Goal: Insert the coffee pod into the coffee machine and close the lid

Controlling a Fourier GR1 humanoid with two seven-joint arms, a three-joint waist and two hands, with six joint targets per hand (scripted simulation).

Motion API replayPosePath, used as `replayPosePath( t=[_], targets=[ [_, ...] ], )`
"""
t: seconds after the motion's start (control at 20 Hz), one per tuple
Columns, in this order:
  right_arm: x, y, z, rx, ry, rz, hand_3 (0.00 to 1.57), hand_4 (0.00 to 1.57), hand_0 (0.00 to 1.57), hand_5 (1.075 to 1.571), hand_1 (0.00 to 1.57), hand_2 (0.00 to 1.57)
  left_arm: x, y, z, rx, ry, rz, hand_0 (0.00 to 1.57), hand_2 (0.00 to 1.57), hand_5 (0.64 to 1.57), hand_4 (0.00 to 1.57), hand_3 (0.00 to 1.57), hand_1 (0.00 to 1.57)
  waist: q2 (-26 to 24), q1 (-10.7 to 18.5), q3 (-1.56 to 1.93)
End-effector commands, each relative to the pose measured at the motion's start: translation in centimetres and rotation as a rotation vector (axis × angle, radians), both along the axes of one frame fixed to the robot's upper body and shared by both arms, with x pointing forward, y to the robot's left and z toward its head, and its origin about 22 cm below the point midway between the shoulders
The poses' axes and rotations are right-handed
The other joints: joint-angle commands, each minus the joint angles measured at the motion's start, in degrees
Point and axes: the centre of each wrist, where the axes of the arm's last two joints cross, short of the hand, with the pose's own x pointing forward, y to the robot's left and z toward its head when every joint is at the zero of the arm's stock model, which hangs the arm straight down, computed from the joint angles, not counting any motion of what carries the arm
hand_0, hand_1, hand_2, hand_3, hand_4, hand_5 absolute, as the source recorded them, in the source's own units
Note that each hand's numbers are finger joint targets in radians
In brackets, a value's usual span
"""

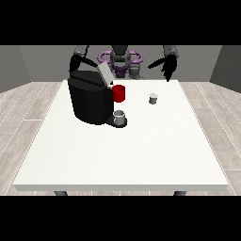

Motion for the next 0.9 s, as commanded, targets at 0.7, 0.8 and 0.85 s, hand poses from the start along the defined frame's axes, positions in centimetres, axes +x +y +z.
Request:
replayPosePath(
  t=[0.7, 0.8, 0.85],
  targets=[
    [2.9, 3.6, 1.2, 0.043, -0.002, 0.02, 0.0, 0.0, 0.0, 1.571, 0.0, 0.0, 5.5, 2.1, -1.8, 0.326, 0.105, -0.008, 0.0, 0.0, 1.571, 0.0, 0.0, 0.0, 8.44, -2.35, -0.01],
    [3.7, 4.4, 1.3, 0.046, -0.003, 0.03, 0.0, 0.0, 0.0, 1.571, 0.0, 0.0, 6.5, 1.0, -1.6, 0.341, 0.061, -0.008, 0.0, 0.42, 1.571, 0.0, 0.0, 0.0, 9.01, -1.61, -0.01],
    [3.9, 3.1, 2.4, 0.024, 0.002, 0.052, 0.0, 0.0, 0.0, 1.571, 0.0, 0.0, 6.7, 2.3, -1.3, 0.349, 0.01, 0.011, 0.26, 0.59, 1.571, 0.0, 0.25, 0.26, 9.65, -2.91, -0.03]
  ],
)
